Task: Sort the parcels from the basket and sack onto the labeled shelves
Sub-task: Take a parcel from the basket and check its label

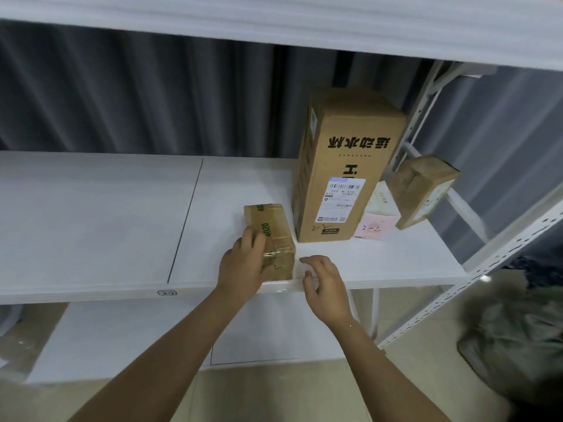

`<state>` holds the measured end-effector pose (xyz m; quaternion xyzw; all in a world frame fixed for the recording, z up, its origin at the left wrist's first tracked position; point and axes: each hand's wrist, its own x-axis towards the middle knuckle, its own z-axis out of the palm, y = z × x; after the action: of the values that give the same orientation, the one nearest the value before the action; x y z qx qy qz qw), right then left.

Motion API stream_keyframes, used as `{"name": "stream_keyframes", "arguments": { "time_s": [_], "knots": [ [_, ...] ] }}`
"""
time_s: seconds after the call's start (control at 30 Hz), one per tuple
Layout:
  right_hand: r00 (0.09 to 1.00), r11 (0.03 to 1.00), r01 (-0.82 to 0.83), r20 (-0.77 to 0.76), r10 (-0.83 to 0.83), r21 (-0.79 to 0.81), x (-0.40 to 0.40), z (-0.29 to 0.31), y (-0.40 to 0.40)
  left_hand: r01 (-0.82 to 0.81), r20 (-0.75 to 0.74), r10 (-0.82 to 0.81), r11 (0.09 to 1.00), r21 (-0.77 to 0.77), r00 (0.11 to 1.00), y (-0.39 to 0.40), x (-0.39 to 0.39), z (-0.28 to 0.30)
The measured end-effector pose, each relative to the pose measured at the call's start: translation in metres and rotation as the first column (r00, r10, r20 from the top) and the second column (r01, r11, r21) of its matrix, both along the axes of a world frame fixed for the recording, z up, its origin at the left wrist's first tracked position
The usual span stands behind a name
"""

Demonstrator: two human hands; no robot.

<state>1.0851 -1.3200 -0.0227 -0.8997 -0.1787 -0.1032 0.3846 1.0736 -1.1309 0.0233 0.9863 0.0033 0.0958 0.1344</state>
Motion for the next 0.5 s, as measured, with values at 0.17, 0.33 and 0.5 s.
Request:
{"name": "stream_keyframes", "arguments": {
  "time_s": [0.17,0.33,0.5],
  "knots": [
    [0.99,0.993,0.111,-0.089,-0.113,-0.03,0.015,-0.006,-0.013,-0.036,-0.002,0.036,0.998,0.055,0.999,-0.007,0.017,0.007],
    [0.987,0.989,0.121,-0.098,-0.129,-0.081,0.03,-0.001,-0.014,-0.059,-0.027,0.061,0.997,0.051,0.998,-0.008,0.042,0.012],
    [0.981,0.981,0.118,-0.133,-0.139,-0.151,0.044,0.005,-0.02,-0.082,-0.044,0.085,0.995,0.064,0.995,-0.006,0.071,0.017]
  ]
}}
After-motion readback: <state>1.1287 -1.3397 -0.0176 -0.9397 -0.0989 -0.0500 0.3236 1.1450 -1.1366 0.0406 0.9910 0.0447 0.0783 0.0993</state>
